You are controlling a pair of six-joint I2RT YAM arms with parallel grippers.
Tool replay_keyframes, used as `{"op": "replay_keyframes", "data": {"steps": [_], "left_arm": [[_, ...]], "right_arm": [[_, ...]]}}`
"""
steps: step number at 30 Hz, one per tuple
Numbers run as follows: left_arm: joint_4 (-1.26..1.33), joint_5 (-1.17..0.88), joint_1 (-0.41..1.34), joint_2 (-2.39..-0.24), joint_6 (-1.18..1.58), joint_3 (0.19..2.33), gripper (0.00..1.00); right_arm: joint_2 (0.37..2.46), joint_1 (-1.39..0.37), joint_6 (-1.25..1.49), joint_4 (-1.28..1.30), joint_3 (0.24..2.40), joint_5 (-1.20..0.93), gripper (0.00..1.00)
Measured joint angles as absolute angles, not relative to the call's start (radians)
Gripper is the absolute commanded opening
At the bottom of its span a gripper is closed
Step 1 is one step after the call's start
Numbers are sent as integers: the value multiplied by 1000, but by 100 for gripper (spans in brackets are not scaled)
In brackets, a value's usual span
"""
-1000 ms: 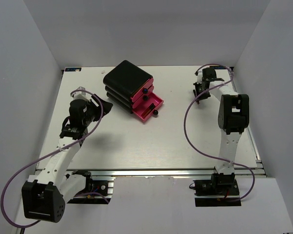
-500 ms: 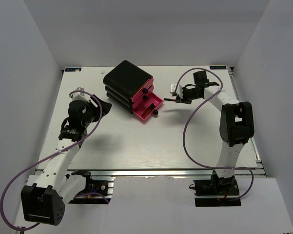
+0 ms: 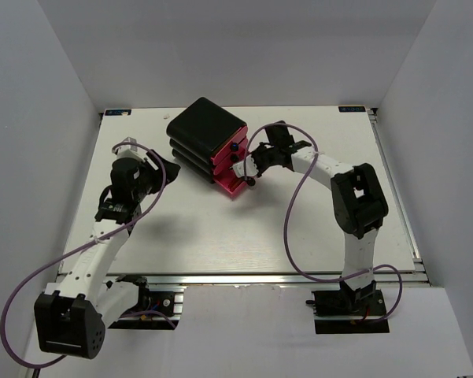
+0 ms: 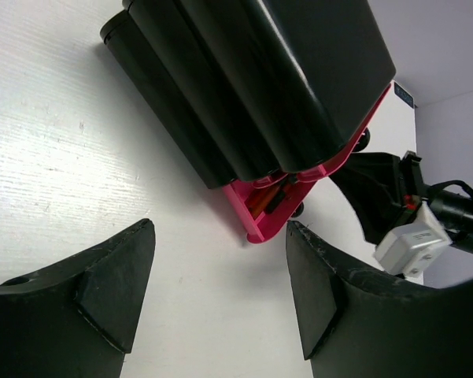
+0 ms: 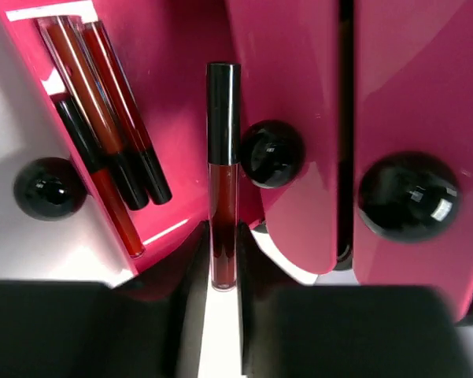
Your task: Organize the makeup
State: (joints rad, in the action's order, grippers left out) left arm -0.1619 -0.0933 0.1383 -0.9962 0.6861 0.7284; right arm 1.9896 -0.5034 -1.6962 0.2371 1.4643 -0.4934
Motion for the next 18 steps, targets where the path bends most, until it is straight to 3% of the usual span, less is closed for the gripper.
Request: {"op": "replay_keyframes", "data": {"steps": [1,4,9,10,12,13,14,15,16,18], "left_arm": [[-162,-93,138,-999,681,736,77],[-157,-94,138,-1012,667,760,77],[-158,-97,135,-1102,617,871,75],[-158,-102,132,-1136,601,913,72],[-171,-118,123,-1220,572,1016,46],[-177,-132,115,-1271,551,1082,35],[-184,-145,106,-1321,534,1147,19],[-189,-162,96,-1375,513,1221,12],[-192,-175,86,-1428,493,1286,8],[-212,-200,66,-1530,456,1425,10]], "right_arm": [[1995,-506,-1705,232,1465,-483,44],[2016,-508,-1712,217,1465,-452,61],[2029,-508,-1683,207,1465,-425,64],[2028,-506,-1665,202,1464,-424,62],[2022,-502,-1598,181,1459,-427,44],[2011,-500,-1544,153,1443,-428,1],[1990,-495,-1458,117,1415,-428,0],[1964,-488,-1369,83,1389,-429,0],[1929,-476,-1258,31,1352,-428,0],[1867,-445,-1028,-36,1308,-420,0]]}}
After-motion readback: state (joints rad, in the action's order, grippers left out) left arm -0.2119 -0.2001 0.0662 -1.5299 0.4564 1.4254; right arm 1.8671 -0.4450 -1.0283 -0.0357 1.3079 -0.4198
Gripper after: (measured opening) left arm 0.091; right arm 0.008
